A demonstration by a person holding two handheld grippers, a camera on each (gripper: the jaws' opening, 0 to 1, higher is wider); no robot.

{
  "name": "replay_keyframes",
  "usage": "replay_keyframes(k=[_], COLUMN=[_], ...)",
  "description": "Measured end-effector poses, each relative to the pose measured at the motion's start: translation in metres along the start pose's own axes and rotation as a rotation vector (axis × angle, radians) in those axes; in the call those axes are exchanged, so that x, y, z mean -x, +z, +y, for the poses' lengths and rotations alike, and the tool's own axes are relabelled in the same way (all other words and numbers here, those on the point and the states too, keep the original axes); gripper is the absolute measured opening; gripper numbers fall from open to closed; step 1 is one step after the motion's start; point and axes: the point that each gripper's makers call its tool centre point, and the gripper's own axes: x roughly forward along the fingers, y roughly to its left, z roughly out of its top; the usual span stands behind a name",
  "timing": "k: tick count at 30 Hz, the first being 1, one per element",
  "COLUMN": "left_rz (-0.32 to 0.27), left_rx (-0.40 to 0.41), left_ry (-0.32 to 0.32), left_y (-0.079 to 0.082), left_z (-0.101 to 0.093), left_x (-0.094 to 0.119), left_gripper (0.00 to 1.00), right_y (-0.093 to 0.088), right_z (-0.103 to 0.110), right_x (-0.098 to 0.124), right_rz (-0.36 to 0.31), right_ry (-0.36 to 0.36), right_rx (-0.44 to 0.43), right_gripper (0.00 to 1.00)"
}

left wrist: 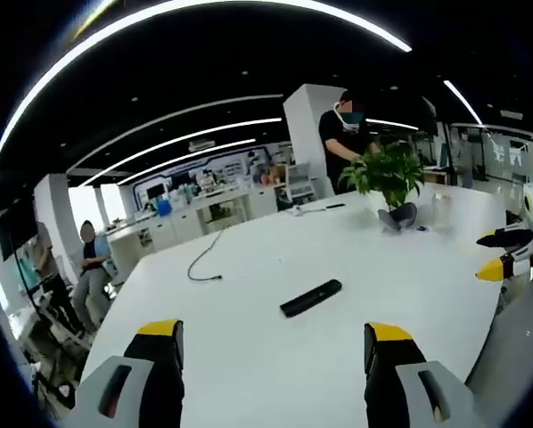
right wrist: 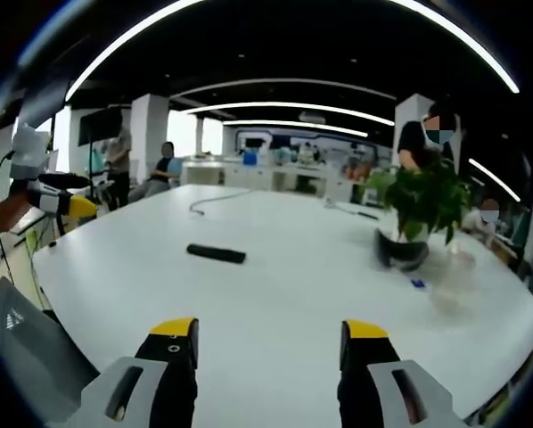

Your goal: Press the specified remote control buttons in sequence, fully releasing each button before pressing the next.

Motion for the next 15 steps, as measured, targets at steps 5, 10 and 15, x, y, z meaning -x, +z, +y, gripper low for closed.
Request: replay_keyframes(k=[5,10,15], left_rz=[0.028,0.057,0.087], left_rx=[-0.048,-0.068,-0.187], left_ry=[-0.068,-0.138,-0.180], left_y=[0.011,0.018,0.022], left_z=[-0.004,-0.008,-0.013], left_x=[-0.020,-0.040,-0.059], left_gripper=[0.79,0.79,0.78], right_y=[-0.002,-0.004,-0.006], right_z=[0.000,-0.001,-0.001], right_x=[-0.001,-0.002,-0.002], right_rz=[0.012,0.024,0.034], right_ry=[-0.003,-0.009,-0.011], right_rx=[0.001,-0.001,0.005], right_gripper=[0.62,0.61,0.61])
